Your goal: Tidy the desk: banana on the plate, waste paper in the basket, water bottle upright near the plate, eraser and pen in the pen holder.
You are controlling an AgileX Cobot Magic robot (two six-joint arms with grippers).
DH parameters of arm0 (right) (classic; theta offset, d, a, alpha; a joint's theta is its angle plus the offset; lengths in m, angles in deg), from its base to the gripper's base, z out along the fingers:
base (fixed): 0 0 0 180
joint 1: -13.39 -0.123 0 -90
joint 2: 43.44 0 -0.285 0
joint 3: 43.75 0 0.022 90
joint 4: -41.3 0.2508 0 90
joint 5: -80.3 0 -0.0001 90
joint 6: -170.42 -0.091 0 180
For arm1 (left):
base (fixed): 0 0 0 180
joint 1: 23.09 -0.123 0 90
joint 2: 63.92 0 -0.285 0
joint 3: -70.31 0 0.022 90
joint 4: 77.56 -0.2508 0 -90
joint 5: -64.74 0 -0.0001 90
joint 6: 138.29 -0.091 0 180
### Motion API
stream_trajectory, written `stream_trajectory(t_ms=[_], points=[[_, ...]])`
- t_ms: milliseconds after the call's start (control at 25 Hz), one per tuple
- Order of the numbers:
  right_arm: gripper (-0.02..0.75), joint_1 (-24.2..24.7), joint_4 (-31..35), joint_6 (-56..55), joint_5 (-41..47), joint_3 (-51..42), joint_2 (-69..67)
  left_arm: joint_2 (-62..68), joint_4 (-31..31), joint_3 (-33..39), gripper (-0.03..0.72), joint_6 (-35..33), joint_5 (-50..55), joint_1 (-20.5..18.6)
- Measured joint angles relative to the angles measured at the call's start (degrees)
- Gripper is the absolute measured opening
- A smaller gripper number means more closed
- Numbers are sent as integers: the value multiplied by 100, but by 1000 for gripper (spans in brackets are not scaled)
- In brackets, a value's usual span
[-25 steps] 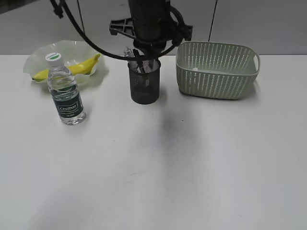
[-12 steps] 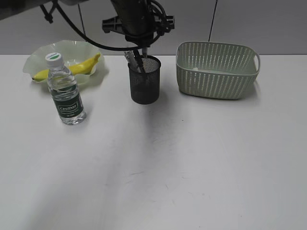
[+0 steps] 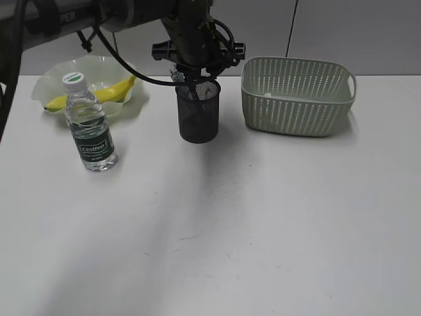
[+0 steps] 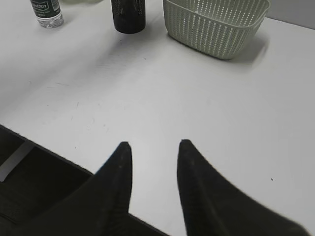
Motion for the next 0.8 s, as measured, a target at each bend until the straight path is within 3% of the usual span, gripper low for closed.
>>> stream_trajectory(t_ms=[120,200,600,800], points=[[265,0,0,0,0,0,0,-5,-30,0,363,-2,11,0],[265,0,0,0,0,0,0,-40,-32,0,389,-6,147,0],[265,0,0,0,0,0,0,-1145,70,0,388,-472,1794,10],[265,0,0,0,0,0,0,-1862,1113,170,382,-1211,1985,64]])
